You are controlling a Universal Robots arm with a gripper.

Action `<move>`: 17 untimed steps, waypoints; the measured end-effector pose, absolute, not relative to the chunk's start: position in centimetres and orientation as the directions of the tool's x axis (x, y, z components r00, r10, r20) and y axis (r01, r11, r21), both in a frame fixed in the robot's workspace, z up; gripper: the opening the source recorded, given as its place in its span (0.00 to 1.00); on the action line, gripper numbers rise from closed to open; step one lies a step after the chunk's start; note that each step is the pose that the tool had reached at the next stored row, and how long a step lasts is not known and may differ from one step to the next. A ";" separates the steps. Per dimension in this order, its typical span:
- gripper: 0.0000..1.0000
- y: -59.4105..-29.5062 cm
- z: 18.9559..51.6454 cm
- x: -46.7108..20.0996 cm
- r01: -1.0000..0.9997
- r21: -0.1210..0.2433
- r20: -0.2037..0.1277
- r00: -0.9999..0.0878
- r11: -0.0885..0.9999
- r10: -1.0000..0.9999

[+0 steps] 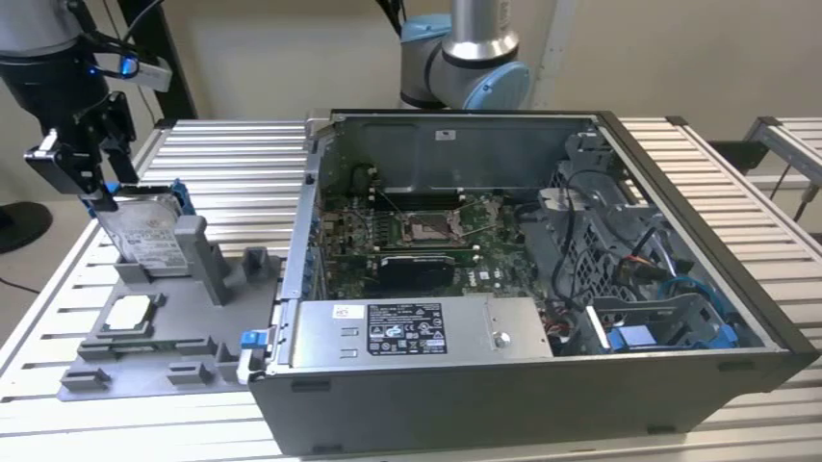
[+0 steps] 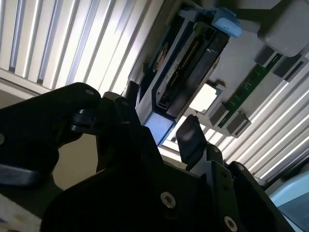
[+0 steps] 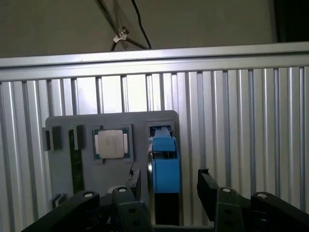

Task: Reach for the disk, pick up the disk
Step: 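Pick up the disk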

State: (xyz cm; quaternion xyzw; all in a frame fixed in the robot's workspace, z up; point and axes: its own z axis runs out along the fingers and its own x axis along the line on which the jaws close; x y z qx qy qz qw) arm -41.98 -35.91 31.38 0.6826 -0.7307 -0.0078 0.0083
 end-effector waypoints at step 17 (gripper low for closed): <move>1.00 -35.9 29.3 -42.1 -0.998 0.023 0.001 -0.066 0.066 -0.998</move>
